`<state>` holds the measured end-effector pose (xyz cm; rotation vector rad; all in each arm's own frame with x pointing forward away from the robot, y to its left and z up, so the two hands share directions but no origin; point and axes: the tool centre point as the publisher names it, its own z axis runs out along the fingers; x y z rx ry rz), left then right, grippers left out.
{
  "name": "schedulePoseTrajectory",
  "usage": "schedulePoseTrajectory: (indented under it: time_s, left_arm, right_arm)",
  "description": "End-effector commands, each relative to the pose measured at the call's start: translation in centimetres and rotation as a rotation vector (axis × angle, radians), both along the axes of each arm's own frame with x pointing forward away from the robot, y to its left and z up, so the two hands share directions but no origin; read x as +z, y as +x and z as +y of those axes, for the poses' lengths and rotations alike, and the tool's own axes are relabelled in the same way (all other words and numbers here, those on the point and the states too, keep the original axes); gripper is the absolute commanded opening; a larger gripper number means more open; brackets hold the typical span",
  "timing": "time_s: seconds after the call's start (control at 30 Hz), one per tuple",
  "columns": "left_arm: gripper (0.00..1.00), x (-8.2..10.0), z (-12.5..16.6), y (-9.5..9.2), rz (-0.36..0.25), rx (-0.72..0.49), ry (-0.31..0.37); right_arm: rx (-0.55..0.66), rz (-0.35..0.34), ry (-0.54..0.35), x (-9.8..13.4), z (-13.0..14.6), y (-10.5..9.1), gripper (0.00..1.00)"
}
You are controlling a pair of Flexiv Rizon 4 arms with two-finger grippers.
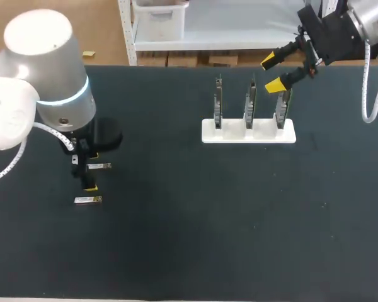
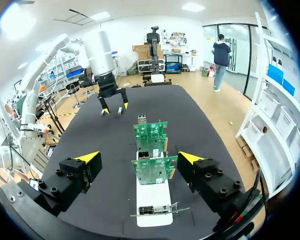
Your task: Pick up the optical module with the left hand, and insert it into the network port with the right hand.
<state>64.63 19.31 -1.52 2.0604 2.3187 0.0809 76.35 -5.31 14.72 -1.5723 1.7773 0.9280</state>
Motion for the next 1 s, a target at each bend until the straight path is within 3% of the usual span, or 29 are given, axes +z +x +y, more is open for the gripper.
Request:
schedulePoseTrajectory:
  time_s: [0.03,0.3,0.33,0.37,0.4,0.47,1.0]
  left_arm:
    - [1.00,-0.05,0.15,-0.23,-0.005,0.000,0.004]
    - [1.00,-0.07,0.31,-0.38,-0.009,0.005,0.006]
    - [0.64,-0.07,0.32,-0.38,-0.010,0.005,0.010]
    - [0.41,-0.08,0.33,-0.38,-0.011,0.004,0.012]
    - [0.30,-0.08,0.34,-0.38,-0.011,0.004,0.014]
    - [0.00,-0.08,0.36,-0.38,-0.011,0.004,0.013]
    - [0.00,0.16,0.39,-0.34,-0.018,-0.002,0.004]
  right_arm:
    - [-0.002,-0.002,0.000,0.00,0.01,-0.12,1.00]
    - [-0.002,-0.002,0.000,0.00,0.01,-0.12,1.00]
    - [-0.002,-0.002,0.000,0.00,0.01,-0.12,1.00]
    - [-0.002,-0.002,0.000,0.00,0.01,-0.12,1.00]
    - [-0.002,-0.002,0.000,0.00,0.01,-0.12,1.00]
    - [-0.002,-0.002,0.000,0.00,0.01,-0.12,1.00]
    - [-0.002,-0.002,0.000,0.00,0.01,-0.12,1.00]
